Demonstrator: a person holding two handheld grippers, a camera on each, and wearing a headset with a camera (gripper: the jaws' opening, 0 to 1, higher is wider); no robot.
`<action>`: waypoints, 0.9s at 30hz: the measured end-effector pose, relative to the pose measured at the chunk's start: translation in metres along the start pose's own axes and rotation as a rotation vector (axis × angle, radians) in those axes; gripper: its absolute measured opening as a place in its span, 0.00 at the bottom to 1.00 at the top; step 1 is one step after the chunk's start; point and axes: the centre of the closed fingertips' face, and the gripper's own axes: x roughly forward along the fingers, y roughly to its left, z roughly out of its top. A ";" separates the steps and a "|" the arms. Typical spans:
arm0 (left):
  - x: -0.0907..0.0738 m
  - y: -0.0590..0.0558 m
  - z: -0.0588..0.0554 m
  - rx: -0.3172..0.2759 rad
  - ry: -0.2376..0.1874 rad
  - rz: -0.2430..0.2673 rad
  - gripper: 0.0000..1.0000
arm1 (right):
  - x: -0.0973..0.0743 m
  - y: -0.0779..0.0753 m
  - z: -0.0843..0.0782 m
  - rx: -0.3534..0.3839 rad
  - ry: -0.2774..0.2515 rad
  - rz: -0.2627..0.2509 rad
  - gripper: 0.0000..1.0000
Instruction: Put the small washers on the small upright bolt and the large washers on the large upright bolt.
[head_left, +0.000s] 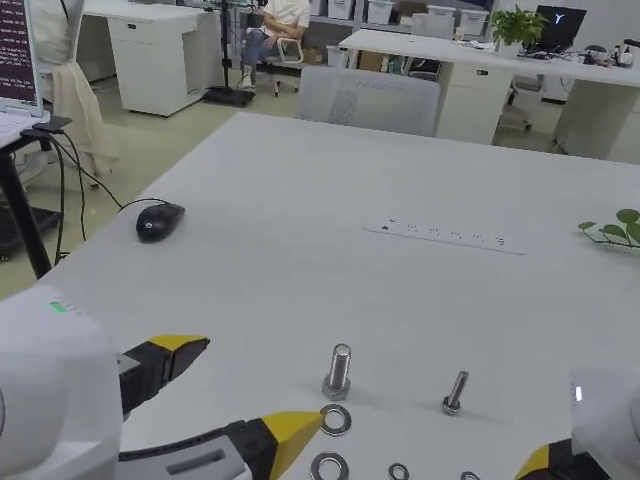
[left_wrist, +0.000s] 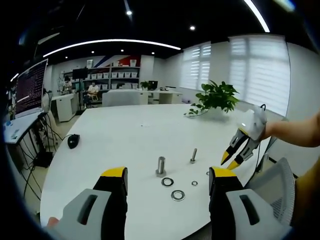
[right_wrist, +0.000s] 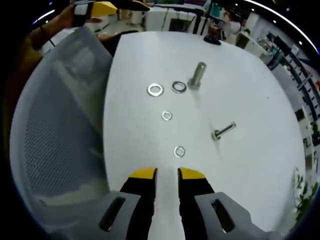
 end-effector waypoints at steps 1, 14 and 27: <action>0.001 0.000 -0.001 0.000 0.002 -0.001 0.65 | 0.000 0.000 0.000 -0.001 0.001 0.000 0.17; 0.017 -0.008 -0.006 0.000 0.033 -0.034 0.65 | 0.012 -0.008 0.003 -0.016 0.007 0.029 0.17; 0.021 -0.011 -0.011 -0.005 0.054 -0.054 0.65 | 0.039 -0.019 0.009 -0.107 0.068 0.087 0.17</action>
